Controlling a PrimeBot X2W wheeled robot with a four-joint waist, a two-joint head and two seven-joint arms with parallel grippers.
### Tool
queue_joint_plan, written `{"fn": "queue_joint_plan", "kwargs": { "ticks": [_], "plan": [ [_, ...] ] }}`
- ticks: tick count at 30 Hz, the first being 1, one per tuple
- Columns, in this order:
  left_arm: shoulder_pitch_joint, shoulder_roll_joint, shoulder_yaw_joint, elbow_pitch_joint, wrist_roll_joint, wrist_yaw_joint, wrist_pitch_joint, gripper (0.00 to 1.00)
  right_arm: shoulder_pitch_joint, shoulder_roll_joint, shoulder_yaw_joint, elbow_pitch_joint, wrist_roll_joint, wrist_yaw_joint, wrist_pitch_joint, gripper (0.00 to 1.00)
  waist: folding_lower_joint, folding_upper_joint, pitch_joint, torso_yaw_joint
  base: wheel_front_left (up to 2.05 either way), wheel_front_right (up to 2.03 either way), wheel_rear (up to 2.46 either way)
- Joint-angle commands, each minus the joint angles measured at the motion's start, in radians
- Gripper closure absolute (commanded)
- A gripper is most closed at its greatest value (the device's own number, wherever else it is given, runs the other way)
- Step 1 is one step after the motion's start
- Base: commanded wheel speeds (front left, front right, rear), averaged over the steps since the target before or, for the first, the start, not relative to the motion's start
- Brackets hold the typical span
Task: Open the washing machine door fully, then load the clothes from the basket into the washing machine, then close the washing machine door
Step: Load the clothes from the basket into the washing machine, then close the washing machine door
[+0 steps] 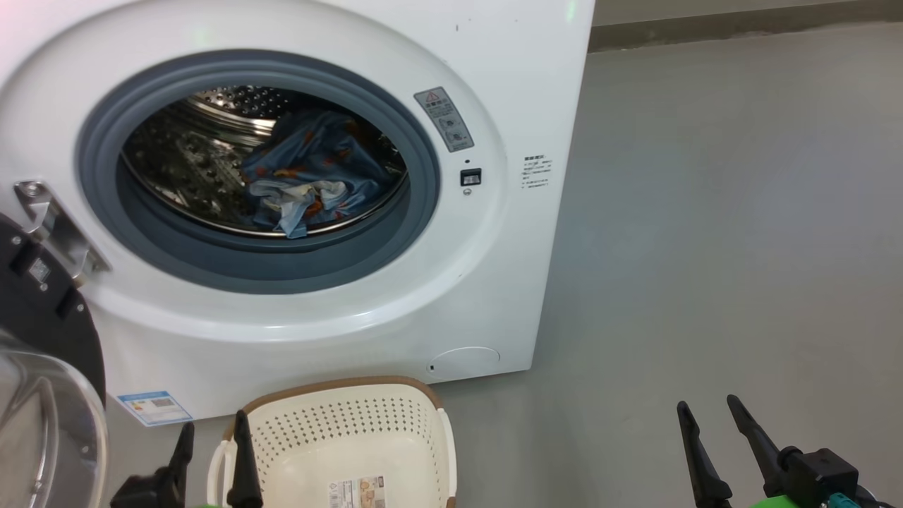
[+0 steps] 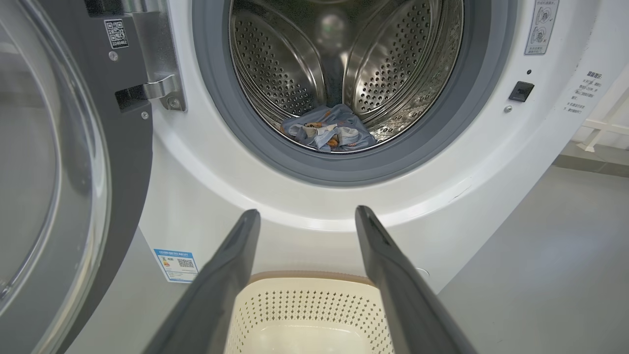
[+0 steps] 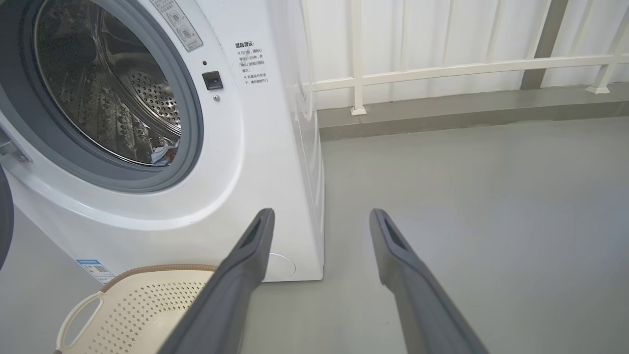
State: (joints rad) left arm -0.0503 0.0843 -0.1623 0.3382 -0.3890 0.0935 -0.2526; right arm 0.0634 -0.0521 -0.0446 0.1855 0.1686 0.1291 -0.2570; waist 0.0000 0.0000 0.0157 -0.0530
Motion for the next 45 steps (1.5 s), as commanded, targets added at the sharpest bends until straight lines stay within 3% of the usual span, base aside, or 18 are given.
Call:
{"fn": "queue_joint_plan", "kwargs": {
  "ticks": [1,13,45],
  "plan": [
    [0.003,0.017,0.038,-0.04,0.009,0.006,-0.009,0.0,-0.016,-0.017,0.029,-0.028,-0.01,0.002,-0.005,0.0,0.0,0.0,-0.004,0.009,0.0,0.0,0.0],
    [0.082,0.002,0.033,-0.091,0.011,0.009,-0.009,0.0,-0.017,-0.037,0.039,-0.024,-0.01,0.002,-0.005,0.0,0.0,0.0,-0.017,0.064,0.0,0.0,0.0],
    [0.157,0.007,0.036,-0.168,0.025,0.019,-0.009,0.0,0.008,-0.06,0.043,0.007,-0.008,0.002,-0.005,0.0,0.0,0.0,-0.047,0.102,0.0,0.0,0.0]
  ]
}}
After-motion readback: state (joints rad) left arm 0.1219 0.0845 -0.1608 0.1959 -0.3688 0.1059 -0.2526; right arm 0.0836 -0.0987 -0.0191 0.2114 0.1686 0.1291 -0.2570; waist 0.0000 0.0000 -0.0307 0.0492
